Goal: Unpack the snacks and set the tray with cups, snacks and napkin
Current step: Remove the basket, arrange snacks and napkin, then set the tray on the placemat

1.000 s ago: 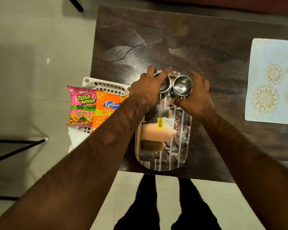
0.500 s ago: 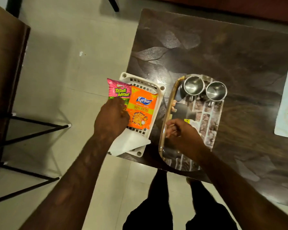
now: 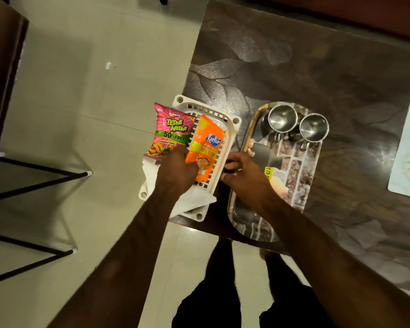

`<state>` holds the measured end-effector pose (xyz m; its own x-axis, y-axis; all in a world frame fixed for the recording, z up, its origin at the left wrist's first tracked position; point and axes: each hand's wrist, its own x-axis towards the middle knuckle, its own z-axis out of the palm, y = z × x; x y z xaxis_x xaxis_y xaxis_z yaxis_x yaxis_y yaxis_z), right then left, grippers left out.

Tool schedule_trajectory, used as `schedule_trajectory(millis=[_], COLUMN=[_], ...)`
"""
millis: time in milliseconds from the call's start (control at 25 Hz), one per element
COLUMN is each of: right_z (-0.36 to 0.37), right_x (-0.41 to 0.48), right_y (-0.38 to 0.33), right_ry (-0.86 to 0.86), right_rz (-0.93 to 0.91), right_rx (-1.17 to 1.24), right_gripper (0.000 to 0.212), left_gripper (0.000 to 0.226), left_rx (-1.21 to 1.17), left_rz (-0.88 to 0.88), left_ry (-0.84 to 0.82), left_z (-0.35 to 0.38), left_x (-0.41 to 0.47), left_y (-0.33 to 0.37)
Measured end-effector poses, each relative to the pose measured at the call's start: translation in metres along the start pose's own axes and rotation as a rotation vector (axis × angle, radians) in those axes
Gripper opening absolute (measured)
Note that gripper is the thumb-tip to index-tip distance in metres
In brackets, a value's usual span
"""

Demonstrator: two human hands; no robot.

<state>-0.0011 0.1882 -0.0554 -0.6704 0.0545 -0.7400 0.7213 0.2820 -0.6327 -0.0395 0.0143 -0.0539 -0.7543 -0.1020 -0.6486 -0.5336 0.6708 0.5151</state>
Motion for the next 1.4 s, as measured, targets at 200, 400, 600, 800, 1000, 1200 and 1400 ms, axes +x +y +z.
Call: schedule_trajectory(millis=[200, 400, 600, 800, 1000, 1200, 1400], right_z=[-0.017, -0.038, -0.078, -0.119, -0.124, -0.129, -0.141], right_x=[-0.003, -0.013, -0.016, -0.009, -0.001, 0.007, 0.018], right_y=[-0.004, 0.010, 0.062, 0.101, 0.102, 0.101, 0.099], right_ry=[0.032, -0.083, 0.171, 0.330, 0.370, 0.497, 0.467], right_rz=[0.146, 0.148, 0.213, 0.258, 0.280, 0.301, 0.298], right_rx=[0.313, 0.596, 0.560, 0.505, 0.371, 0.112, 0.128], right_gripper=[0.051, 0.033, 0.032, 0.037, 0.017, 0.044, 0.069], left_gripper=[0.018, 0.037, 0.022, 0.024, 0.071, 0.076, 0.073], left_rx=[-0.498, -0.546, -0.106, 0.355, 0.517, 0.382, 0.275], left_rz=[-0.031, -0.052, 0.093, 0.325, 0.134, 0.002, -0.056], left_ry=[-0.160, -0.498, -0.193, 0.491, 0.434, 0.320, 0.249], left_z=[-0.020, 0.013, 0.020, -0.039, -0.051, -0.046, -0.043], left_x=[-0.014, -0.035, -0.026, 0.001, 0.026, 0.046, 0.058], left_y=[0.004, 0.013, 0.019, 0.009, 0.015, 0.016, 0.005])
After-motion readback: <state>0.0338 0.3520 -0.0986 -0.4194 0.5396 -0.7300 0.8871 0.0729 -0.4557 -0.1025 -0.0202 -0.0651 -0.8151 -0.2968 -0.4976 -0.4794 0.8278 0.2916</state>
